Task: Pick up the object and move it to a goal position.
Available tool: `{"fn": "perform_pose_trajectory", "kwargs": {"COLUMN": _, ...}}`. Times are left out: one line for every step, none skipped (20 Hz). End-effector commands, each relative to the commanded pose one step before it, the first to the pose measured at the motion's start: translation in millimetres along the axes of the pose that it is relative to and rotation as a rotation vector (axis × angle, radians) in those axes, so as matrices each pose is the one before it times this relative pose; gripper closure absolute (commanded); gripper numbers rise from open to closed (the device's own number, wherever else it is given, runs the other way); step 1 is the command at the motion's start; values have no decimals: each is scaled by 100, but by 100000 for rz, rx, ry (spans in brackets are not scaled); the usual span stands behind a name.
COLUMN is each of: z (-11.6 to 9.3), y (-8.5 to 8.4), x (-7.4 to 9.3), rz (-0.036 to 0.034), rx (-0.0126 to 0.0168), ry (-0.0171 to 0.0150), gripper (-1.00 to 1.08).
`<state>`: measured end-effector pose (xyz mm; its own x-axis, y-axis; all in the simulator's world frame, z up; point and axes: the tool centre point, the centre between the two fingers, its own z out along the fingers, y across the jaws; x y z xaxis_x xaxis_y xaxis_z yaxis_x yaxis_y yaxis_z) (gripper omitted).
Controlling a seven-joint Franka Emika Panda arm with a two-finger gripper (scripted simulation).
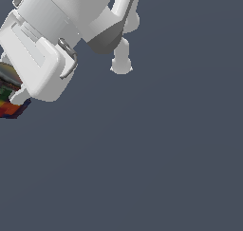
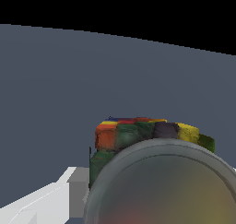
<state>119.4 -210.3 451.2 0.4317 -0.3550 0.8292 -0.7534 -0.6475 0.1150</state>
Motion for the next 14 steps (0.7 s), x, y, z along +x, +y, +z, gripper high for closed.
{"fn": "perform_pose_trajectory", "kwargs": {"z": -973, "y": 562, "x": 1404, "rz": 2996, "rx": -1951, "ry": 3166, "gripper": 108}}
{"fn": "perform_pose_trajectory", "kwargs": {"z": -293, "y": 169, "x": 406, "rz": 903, "rx": -700, "ry": 962, "gripper": 108}}
{"fn": "perform_pose_trajectory", "kwargs": {"z": -272, "y": 157, "x": 375, "rz": 834, "rx": -652, "ry": 890, "gripper": 108}}
{"fn": "perform_pose_trajectory", "kwargs": {"z": -249, "y": 143, "x": 343, "rz": 761, "rx": -601, "ry": 813, "gripper": 108}}
{"fn": "perform_pose_trajectory", "kwargs": {"z": -228, "y": 130, "x": 311, "rz": 690, "rx": -551, "ry": 739, "gripper": 108}}
{"fn": "perform_pose_trajectory", "kwargs": {"z": -206, "y": 117, "x": 280, "rz": 619, "rx": -500, "ry": 664, "gripper": 108}}
{"fn": "perform_pose_trajectory", "kwargs": {"z": -183, "y": 102, "x": 247, "rz": 546, "rx": -445, "ry": 586, "gripper": 108}}
{"fn": "perform_pose_trajectory", "kwargs": {"z": -160, "y": 90, "x": 215, "rz": 474, "rx": -391, "ry": 511, "gripper": 108}}
{"fn": "perform_pose_trajectory", "kwargs": {"z": -136, "y": 76, "x": 182, "rz": 400, "rx": -333, "ry": 432, "gripper": 108}}
{"fn": "perform_pose_trajectory", "kwargs": {"z": -112, "y": 63, "x": 150, "rz": 329, "rx": -276, "ry": 355, "gripper": 108}}
{"fn": "perform_pose_trajectory", "kwargs": {"z": -88, "y": 51, "x": 118, "rz": 257, "rx": -217, "ry": 278, "gripper": 108}}
{"fn": "perform_pose_trajectory", "kwargs": {"z": -62, "y": 34, "x": 83, "rz": 182, "rx": -154, "ry": 197, "gripper": 108}}
{"fn": "perform_pose_trajectory", "kwargs": {"z": -37, "y": 19, "x": 48, "rz": 107, "rx": -91, "ry": 116, "gripper": 108}}
{"fn": "perform_pose_trajectory", "kwargs": {"z": -14, "y": 11, "x": 20, "rz": 41, "rx": -35, "ry": 44, "gripper": 108}}
